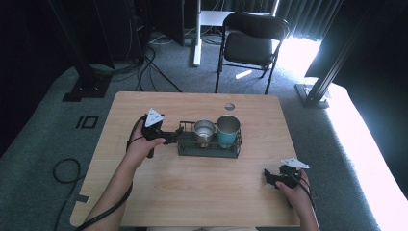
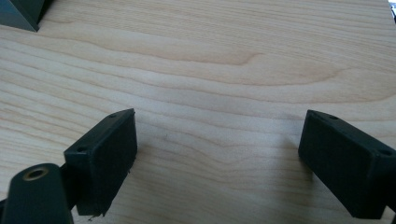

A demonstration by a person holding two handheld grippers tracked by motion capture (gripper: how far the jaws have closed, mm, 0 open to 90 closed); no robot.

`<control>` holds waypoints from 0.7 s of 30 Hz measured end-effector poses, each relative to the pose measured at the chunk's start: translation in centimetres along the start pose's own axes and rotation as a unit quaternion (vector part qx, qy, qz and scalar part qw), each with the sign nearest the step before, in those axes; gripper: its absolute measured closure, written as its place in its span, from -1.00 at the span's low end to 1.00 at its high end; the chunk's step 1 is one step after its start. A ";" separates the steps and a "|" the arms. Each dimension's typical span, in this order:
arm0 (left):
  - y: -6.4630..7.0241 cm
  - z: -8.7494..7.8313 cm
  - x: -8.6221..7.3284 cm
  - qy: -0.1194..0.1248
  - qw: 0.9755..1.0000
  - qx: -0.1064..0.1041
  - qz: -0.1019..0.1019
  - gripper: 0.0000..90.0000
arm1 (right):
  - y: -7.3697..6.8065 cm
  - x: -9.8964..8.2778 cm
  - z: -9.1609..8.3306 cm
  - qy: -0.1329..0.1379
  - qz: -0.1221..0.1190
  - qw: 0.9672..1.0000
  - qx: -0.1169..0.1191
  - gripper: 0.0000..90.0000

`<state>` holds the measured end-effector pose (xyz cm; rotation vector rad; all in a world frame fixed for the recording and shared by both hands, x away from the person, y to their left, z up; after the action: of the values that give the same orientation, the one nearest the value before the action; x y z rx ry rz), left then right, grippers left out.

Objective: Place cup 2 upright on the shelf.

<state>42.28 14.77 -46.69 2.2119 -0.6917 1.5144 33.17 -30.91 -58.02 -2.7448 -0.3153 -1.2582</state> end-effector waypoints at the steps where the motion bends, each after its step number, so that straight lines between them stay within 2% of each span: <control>1: -0.1 -0.1 -0.1 0.000 1.000 0.002 -0.002 -0.90 | 0.0 0.0 0.0 0.000 0.000 1.000 0.000 -0.75; 8: -1.4 -1.4 -0.9 0.002 1.000 0.019 -0.015 -0.90 | 0.0 0.0 0.0 0.000 0.000 1.000 0.000 -0.75; 11: -1.9 -1.9 -1.3 0.001 1.000 0.028 -0.013 -0.90 | 0.0 0.0 0.0 0.000 0.000 1.000 0.000 -0.75; 21: -3.3 -3.8 -3.7 -0.012 0.998 0.051 -0.033 -0.90 | 0.0 0.0 0.0 0.000 0.000 1.000 0.000 -0.75</control>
<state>40.26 20.23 -48.94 2.3061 -0.5553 1.5250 33.17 -30.91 -58.02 -2.7449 -0.3155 -1.2582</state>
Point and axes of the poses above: each handheld gripper's, and its own axes: z roughly forward along the jaws, x roughly out of its top, y roughly to its right, the point moved 3 cm from there along z, roughly forward along the jaws, and after that the axes turned 3 degrees about y, right-handed, at the moved point
